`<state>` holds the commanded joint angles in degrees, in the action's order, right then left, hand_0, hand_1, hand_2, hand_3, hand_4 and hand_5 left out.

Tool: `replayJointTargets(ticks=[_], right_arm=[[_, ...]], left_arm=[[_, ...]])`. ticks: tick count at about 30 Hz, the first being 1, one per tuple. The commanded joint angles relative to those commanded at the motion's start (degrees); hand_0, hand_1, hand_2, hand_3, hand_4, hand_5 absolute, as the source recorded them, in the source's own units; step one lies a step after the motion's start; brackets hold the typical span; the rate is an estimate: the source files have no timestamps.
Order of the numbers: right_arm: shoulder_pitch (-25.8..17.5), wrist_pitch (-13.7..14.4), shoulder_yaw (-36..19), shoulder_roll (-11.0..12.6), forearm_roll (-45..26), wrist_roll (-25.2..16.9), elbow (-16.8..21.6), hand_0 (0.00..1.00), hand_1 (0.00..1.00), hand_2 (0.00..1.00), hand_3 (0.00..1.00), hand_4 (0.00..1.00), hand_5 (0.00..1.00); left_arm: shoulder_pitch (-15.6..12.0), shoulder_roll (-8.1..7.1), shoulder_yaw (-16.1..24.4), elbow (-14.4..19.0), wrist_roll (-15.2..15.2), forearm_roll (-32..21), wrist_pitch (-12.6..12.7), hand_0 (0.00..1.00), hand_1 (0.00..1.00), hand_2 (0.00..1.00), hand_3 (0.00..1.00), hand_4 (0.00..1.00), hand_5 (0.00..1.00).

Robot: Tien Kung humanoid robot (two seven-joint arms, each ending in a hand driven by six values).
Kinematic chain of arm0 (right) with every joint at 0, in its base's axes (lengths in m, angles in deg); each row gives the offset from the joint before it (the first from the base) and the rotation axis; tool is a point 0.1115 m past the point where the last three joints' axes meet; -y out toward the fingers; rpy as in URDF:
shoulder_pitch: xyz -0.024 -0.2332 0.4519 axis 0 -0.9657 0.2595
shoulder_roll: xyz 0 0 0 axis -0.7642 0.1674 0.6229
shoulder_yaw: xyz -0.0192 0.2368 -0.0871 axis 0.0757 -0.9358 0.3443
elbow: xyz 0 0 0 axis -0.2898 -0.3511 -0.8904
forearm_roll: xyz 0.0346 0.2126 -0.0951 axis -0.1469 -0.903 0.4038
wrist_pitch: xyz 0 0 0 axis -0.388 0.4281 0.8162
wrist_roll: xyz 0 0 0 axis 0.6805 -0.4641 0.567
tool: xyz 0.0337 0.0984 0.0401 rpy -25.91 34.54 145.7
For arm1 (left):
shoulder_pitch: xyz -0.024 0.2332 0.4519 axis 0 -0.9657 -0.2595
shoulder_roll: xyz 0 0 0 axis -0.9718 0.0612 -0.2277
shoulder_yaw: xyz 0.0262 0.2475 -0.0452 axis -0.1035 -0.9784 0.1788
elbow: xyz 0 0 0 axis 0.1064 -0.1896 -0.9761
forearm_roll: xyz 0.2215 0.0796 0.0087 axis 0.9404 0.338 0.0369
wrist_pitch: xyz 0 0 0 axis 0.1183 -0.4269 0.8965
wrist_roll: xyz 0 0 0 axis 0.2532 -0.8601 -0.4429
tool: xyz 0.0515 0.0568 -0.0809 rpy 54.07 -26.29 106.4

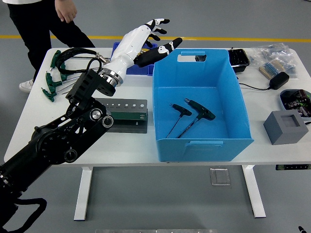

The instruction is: Lift tool from toolbox,place it in box,lift tool from toolbox,place it in box

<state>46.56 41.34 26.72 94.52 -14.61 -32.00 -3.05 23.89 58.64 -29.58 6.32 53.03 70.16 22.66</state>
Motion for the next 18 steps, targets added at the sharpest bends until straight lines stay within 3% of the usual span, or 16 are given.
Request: replayJointTargets(ticks=[3,5,6,8,11,12,18], right_arm=[[-0.13,0.17,-0.04,-0.25,-0.65,-0.14,0.0,0.614,0.528,0.653,0.757,0.987,0.934],[-0.22,0.24,-0.03,-0.38,-1.01,-0.21,0.0,0.614,0.528,0.653,0.757,0.987,0.934],[-0.27,0.28,0.0,-0.44,-1.19,-0.24,0.0,0.613,0.528,0.656,0.756,0.986,0.935],[-0.42,0.33,-0.07,-0.55,-1.31,-0.23,0.0,0.613,0.528,0.656,0.756,0.986,0.935],[-0.67,0.37,-0.05,-0.78,-1.33,-0.11,0.0,0.613,0.528,0.656,0.756,0.986,0.935],[-0.73,0.37,-0.05,-0.85,-1.28,-0.06,0.0,0.612,0.536,0.658,0.754,0.984,0.935],[-1.3,0.39,-0.68,-1.48,-0.79,0.16,0.0,0.612,0.543,0.666,0.753,0.983,0.935]], left_arm=[[-4.76,-1.71,3.96,1.63,4.79,6.94,0.8,0.83,0.865,0.929,0.849,0.86,0.714],[-7.83,-2.48,6.35,2.55,6.81,7.45,2.0,0.83,0.865,0.929,0.849,0.86,0.714],[-9.45,-2.8,7.65,2.99,7.52,7.34,2.57,0.994,0.998,0.998,0.912,0.865,0.688],[-11.94,-3.01,9.9,3.47,8.16,8.15,3.21,0.994,0.998,0.998,0.912,0.865,0.688],[-15.42,-3.0,13.86,3.44,10.73,9.41,6.63,0.994,0.998,0.998,0.912,0.865,0.688],[-16.44,-2.99,15.05,3.33,11.56,9.53,7.76,0.998,0.998,0.998,0.956,0.872,0.675],[-25.86,-3.04,23.94,4.79,20.39,7.69,14.31,0.998,0.998,0.998,0.962,0.869,0.671]])
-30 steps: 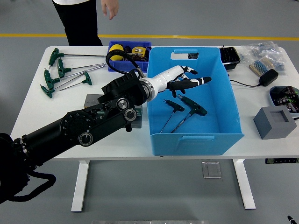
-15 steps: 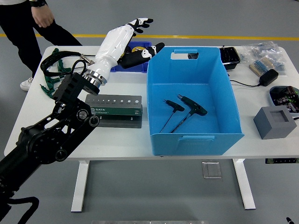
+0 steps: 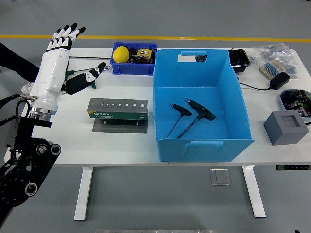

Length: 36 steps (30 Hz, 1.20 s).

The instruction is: Lift tool from toolbox,place it in box,lift tool from toolbox,place it in box

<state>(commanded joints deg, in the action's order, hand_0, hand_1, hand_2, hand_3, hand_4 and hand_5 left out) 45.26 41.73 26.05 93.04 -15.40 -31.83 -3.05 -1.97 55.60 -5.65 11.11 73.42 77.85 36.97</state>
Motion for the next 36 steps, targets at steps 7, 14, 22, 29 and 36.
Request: replayJointTargets(ticks=[7,14,22,29,36], right_arm=[[-0.61,-0.05,-0.38,-0.59,0.39,0.19,0.0,0.613,0.554,0.674,0.752,0.981,0.934],[-0.86,-0.25,0.06,-1.03,0.84,0.44,0.0,0.616,0.556,0.678,0.753,0.979,0.934],[-0.57,-0.22,-0.11,-1.1,0.85,0.4,0.0,0.616,0.556,0.679,0.748,0.976,0.933],[-0.41,-0.31,-0.13,-0.96,1.0,0.4,0.0,0.615,0.56,0.681,0.749,0.974,0.932],[-0.3,-0.29,-0.17,-0.95,0.91,0.33,0.0,0.612,0.56,0.683,0.751,0.972,0.933]], left_arm=[[-6.41,4.04,13.86,-4.11,4.66,-0.26,2.06,0.998,0.998,0.998,0.959,0.866,0.666],[-6.89,8.36,23.57,-6.97,6.96,-7.49,3.47,0.963,0.998,0.998,0.959,0.856,0.651],[-7.21,8.37,19.8,-3.79,16.68,-26.18,1.1,0.789,0.846,0.874,0.687,0.848,0.639],[-6.44,8.37,17.59,2.13,14.09,-43.31,-6.37,0.738,0.787,0.808,0.657,0.863,0.665],[-7.08,8.37,16.77,6.66,8.62,-59.65,-11.72,0.696,0.69,0.742,0.687,0.894,0.697]])
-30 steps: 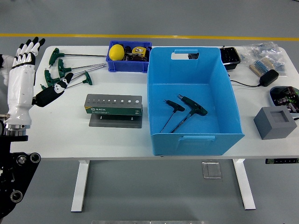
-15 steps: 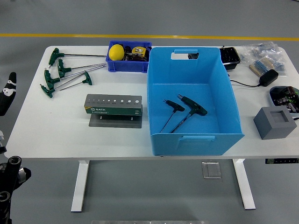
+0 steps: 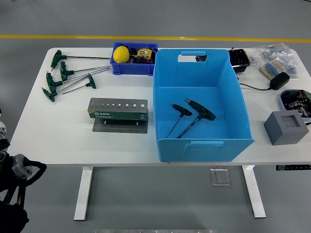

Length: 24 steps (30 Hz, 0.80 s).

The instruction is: Lift tool from toolbox,place it in box,lift tool from toolbox,place it in box

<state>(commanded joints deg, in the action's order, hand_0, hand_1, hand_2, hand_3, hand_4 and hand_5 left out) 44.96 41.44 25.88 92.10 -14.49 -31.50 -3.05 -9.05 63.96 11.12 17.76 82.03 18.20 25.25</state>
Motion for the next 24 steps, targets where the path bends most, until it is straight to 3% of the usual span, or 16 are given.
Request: replayJointTargets(ticks=[5,6,11,12,15,17,18,21,23,24], right_arm=[[0.16,0.0,0.08,0.07,-0.01,-0.04,0.0,0.612,0.56,0.683,0.751,0.972,0.933],[0.17,-0.01,0.1,0.08,-0.01,-0.04,0.0,0.612,0.56,0.684,0.751,0.972,0.933],[0.22,-0.08,0.62,0.2,-0.3,-0.05,0.0,0.612,0.56,0.684,0.751,0.972,0.933],[0.21,-0.07,0.6,0.19,-0.26,-0.03,0.0,0.612,0.562,0.684,0.751,0.972,0.933],[0.21,-0.05,0.56,0.18,-0.24,-0.02,0.0,0.612,0.562,0.684,0.751,0.972,0.933],[0.24,-0.06,0.63,0.21,-0.23,-0.03,0.0,0.612,0.562,0.684,0.751,0.972,0.933],[0.24,-0.05,0.53,0.22,-0.07,-0.03,0.0,0.612,0.561,0.684,0.752,0.973,0.934],[0.28,-0.05,0.49,0.28,0.01,-0.09,0.0,0.612,0.561,0.684,0.752,0.973,0.934],[0.38,-0.09,0.62,0.36,-0.01,-0.09,0.0,0.612,0.561,0.684,0.752,0.973,0.934],[0.4,-0.09,0.67,0.38,-0.01,-0.09,0.0,0.612,0.561,0.684,0.752,0.973,0.934]], left_arm=[[-0.34,0.0,-1.29,2.91,-4.2,-11.54,0.01,0.696,0.69,0.742,0.687,0.894,0.697],[-0.43,0.0,-1.6,3.49,-5.13,-13.07,-0.11,0.422,0.482,0.553,0.617,0.877,0.658],[-0.83,0.0,-3.87,7.44,-9.76,-19.6,-3.36,0.422,0.482,0.553,0.617,0.877,0.658],[-0.82,0.0,-4.29,8.33,-10.53,-21.19,-3.92,0.235,0.208,0.262,0.469,0.96,0.651],[-0.63,-0.08,-5.16,10.5,-12.1,-25.0,-5.35,0.235,0.208,0.262,0.469,0.96,0.651],[-0.43,-0.26,-5.47,11.61,-12.94,-25.23,-5.94,0.235,0.208,0.262,0.469,0.96,0.651],[-0.32,-0.48,-5.67,12.28,-13.28,-24.45,-5.97,0.151,0.089,0.133,0.227,0.998,0.555],[-0.01,-1.09,-6.37,13.83,-13.19,-23.69,-5.1,0.151,0.089,0.133,0.227,0.998,0.555],[0.22,-1.57,-7.18,15.15,-12.74,-23.75,-3.03,0.151,0.089,0.133,0.227,0.998,0.555],[0.27,-1.7,-7.48,15.59,-12.42,-23.39,-1.96,0.092,0.002,0.019,0.111,0.998,0.391]])
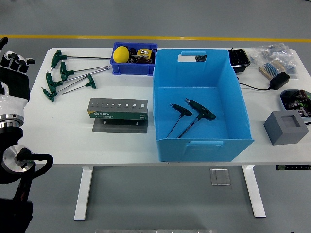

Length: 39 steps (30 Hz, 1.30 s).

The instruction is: Lift tool from toolbox,place it in box,lift tool from toolbox,place it in box

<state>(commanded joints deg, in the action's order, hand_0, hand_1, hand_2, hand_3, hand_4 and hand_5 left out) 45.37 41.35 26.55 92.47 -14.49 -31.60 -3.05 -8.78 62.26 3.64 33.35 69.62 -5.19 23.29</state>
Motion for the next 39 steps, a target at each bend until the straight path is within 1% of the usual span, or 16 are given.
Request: replayJointTargets(ticks=[1,3,4,5,6,7,10,12,13,22,26,28,30,33,36,39], right_arm=[[0.01,0.01,0.0,0.0,-0.02,-0.01,0.0,0.612,0.56,0.684,0.752,0.974,0.934],[0.05,0.04,-0.04,-0.02,-0.16,-0.06,0.0,0.612,0.56,0.684,0.752,0.974,0.934],[0.07,0.05,-0.06,-0.02,-0.14,-0.06,0.0,0.612,0.56,0.684,0.752,0.974,0.934],[0.08,0.05,-0.04,-0.01,-0.17,-0.07,0.0,0.612,0.56,0.684,0.752,0.974,0.934],[0.09,0.04,0.05,0.0,-0.26,-0.07,0.0,0.612,0.56,0.684,0.752,0.974,0.934],[0.09,0.03,0.1,0.0,-0.3,-0.07,0.0,0.612,0.56,0.684,0.752,0.973,0.934],[0.14,-0.02,0.15,0.03,-0.16,0.02,0.0,0.612,0.56,0.684,0.752,0.973,0.934],[0.12,-0.01,0.23,0.0,-0.15,0.08,0.0,0.612,0.56,0.684,0.752,0.973,0.934],[0.1,-0.01,0.23,-0.02,-0.13,0.11,0.0,0.612,0.56,0.684,0.752,0.973,0.934],[0.16,0.04,0.38,0.0,-0.24,0.11,0.0,0.612,0.56,0.683,0.751,0.973,0.933],[0.29,0.04,0.58,0.1,-0.48,-0.02,0.0,0.612,0.56,0.684,0.75,0.972,0.932],[0.3,0.1,0.58,0.07,-0.64,-0.05,0.0,0.612,0.56,0.684,0.75,0.972,0.932],[0.25,0.1,0.52,0.07,-0.75,-0.11,0.0,0.612,0.56,0.684,0.75,0.972,0.932],[0.29,0.05,0.79,0.12,-0.74,-0.04,0.0,0.612,0.56,0.684,0.749,0.971,0.932],[0.14,0.08,0.79,0.05,-0.74,0.03,0.0,0.612,0.56,0.684,0.749,0.971,0.932],[-0.01,0.08,0.64,0.02,-0.73,0.02,0.0,0.612,0.56,0.684,0.748,0.97,0.932]], left_arm=[[0.03,-0.07,-0.26,0.3,0.62,0.07,0.9,0.092,0.002,0.019,0.111,0.998,0.391],[0.17,-0.12,-0.94,0.96,3.86,-1.05,4.96,0.092,0.002,0.019,0.111,0.998,0.391],[0.26,0.06,-0.91,1.09,5.02,-2.08,6.06,0.092,0.002,0.019,0.111,0.998,0.391],[0.32,0.16,-0.86,1.06,5.24,-2.84,5.77,0.092,0.002,0.019,0.111,0.998,0.391],[0.39,0.18,-0.9,0.91,5.14,-4.36,4.28,0.092,0.002,0.019,0.111,0.998,0.391],[0.41,0.14,-1.01,0.85,5.1,-5.52,3.33,0.055,0.002,0.002,0.018,0.895,0.336],[0.2,-0.04,-1.86,0.38,4.83,-10.51,0.82,0.055,0.002,0.002,0.018,0.895,0.336],[-0.05,0.14,-2.04,0.16,4.24,-11.14,-0.39,0.055,0.002,0.002,0.018,0.895,0.336],[-0.2,0.22,-2.16,0.18,3.86,-10.71,-0.87,0.049,0.002,0.002,0.011,0.858,0.385],[-0.01,0.08,-2.63,0.24,2.14,-9.46,-0.05,0.045,0.002,0.002,0.021,0.845,0.419],[0.06,0.05,-1.77,0.06,-0.32,-3.07,0.91,0.042,0.002,0.002,0.026,0.834,0.462],[0.11,-0.03,-0.85,-0.17,-2.97,1.32,2.37,0.042,0.002,0.002,0.026,0.834,0.462],[0.61,-0.28,-0.73,-1.27,-5.5,6.53,3.46,0.042,0.002,0.002,0.026,0.834,0.462],[1.51,-0.67,-1.4,-3.21,-6.69,13.61,4.11,0.039,0.002,0.002,0.028,0.84,0.46],[1.89,-0.53,-1.13,-5.12,-10.19,20.69,3.86,0.039,0.002,0.002,0.028,0.84,0.46],[1.57,-0.85,-0.85,-6.37,-13.31,27.44,1.84,0.039,0.002,0.002,0.026,0.838,0.464]])
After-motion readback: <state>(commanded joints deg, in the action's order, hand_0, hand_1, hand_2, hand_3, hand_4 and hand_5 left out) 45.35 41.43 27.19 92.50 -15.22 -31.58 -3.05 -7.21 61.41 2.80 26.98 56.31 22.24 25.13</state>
